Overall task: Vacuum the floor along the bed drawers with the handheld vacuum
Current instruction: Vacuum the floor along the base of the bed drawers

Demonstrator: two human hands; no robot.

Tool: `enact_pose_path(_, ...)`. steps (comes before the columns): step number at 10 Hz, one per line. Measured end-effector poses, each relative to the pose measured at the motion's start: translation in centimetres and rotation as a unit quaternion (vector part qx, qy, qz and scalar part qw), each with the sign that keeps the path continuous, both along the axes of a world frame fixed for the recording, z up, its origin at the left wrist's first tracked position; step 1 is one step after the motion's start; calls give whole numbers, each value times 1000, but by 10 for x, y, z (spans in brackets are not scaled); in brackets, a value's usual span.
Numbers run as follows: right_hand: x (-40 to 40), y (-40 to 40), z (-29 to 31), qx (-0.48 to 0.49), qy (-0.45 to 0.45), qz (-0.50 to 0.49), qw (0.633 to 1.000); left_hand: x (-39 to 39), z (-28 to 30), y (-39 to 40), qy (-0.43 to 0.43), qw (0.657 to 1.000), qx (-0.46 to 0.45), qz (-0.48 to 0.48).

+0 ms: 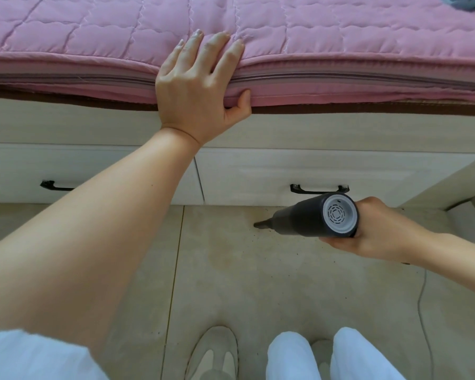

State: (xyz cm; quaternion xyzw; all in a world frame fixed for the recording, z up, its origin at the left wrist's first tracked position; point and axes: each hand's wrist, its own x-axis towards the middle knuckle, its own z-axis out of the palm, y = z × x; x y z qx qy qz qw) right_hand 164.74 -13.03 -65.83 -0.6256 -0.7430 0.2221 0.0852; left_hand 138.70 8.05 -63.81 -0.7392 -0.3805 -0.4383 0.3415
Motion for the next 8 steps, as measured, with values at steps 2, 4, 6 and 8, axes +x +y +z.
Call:
enact_pose_path(2, -11, 12, -4, 48, -11, 16, 999, 0, 0, 0, 1, 1000, 1, 2)
enact_pose_path(4, -11, 14, -8, 42, -20, 19, 999, -1, -1, 1, 2, 1000, 1, 1)
enact_pose_path(6, -3, -3, -2, 14, 20, 27, 999, -1, 0, 1, 3, 1000, 5, 0)
enact_pose_path(8, 0, -8, -3, 11, 26, 35, 999, -1, -1, 1, 5, 1000, 7, 0)
